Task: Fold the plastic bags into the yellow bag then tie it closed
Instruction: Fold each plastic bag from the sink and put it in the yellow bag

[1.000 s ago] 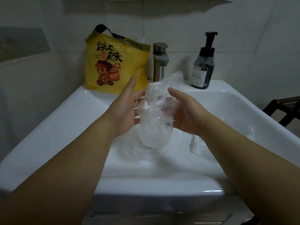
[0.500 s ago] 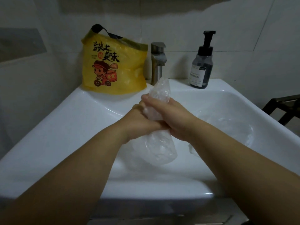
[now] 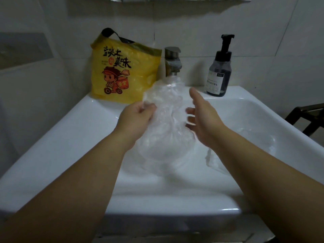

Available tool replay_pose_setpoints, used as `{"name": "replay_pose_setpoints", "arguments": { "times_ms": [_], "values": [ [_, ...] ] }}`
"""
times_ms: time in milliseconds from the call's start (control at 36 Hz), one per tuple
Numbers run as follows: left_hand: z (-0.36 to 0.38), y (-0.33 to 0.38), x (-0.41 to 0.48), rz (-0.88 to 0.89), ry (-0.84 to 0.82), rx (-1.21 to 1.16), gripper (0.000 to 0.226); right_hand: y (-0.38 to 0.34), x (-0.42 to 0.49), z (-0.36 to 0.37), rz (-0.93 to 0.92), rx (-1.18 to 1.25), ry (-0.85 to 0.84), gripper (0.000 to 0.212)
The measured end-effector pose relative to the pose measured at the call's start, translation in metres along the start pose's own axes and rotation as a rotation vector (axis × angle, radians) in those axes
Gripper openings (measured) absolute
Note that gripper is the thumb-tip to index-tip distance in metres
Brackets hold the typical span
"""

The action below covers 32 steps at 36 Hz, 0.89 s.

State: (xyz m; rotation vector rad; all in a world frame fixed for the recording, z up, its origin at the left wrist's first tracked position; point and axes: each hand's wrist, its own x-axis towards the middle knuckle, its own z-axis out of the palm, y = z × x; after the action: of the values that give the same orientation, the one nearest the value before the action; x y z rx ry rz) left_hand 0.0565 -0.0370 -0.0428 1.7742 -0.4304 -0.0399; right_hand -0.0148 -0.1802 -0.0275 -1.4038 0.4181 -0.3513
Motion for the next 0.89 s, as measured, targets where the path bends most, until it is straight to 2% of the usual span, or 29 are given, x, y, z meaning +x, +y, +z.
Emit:
{"name": "replay_pose_setpoints", "arguments": {
  "times_ms": [56,83,167,250,333,417,472,556,583,722,778,889],
  "values": [
    [-0.003,-0.002,0.004,0.046,0.088,0.015,0.015,0.002,0.006,-0.004,-0.093,-0.124,0.185,0.046],
    [-0.004,-0.003,0.005,0.063,0.107,0.016,0.014,0.001,0.006,-0.006,-0.112,-0.108,0.202,0.041],
    [-0.003,-0.004,0.005,0.121,0.074,0.068,0.012,-0.003,0.003,-0.007,-0.074,0.001,0.052,0.043],
    [0.000,-0.002,0.001,0.138,-0.039,0.006,0.021,0.003,0.004,-0.002,-0.048,-0.139,-0.081,0.054],
    [0.002,-0.003,-0.001,0.118,-0.135,0.034,0.026,0.012,0.007,0.002,-0.018,-0.142,-0.079,0.067],
    [0.001,-0.004,0.000,0.110,-0.145,0.047,0.027,0.011,0.008,-0.002,0.013,-0.076,-0.045,0.073],
    [0.001,-0.004,0.001,0.103,-0.136,0.036,0.028,0.010,0.009,-0.005,0.055,-0.036,-0.059,0.062],
    [0.001,-0.004,0.000,0.094,-0.140,0.044,0.028,0.007,0.005,-0.005,0.048,-0.033,-0.170,0.009],
    [0.001,-0.004,-0.001,0.094,-0.142,0.062,0.029,0.007,0.005,-0.004,0.033,-0.019,-0.209,0.005],
    [0.001,-0.006,-0.001,0.078,-0.098,0.129,0.030,0.005,-0.002,0.001,-0.009,0.067,-0.320,0.014],
    [0.000,-0.006,0.000,0.059,-0.054,0.139,0.030,0.002,-0.001,0.000,-0.038,0.100,-0.293,0.019],
    [-0.004,-0.005,0.001,0.045,0.035,0.138,0.026,-0.002,0.004,-0.005,-0.111,0.121,-0.127,0.014]
  ]
}}
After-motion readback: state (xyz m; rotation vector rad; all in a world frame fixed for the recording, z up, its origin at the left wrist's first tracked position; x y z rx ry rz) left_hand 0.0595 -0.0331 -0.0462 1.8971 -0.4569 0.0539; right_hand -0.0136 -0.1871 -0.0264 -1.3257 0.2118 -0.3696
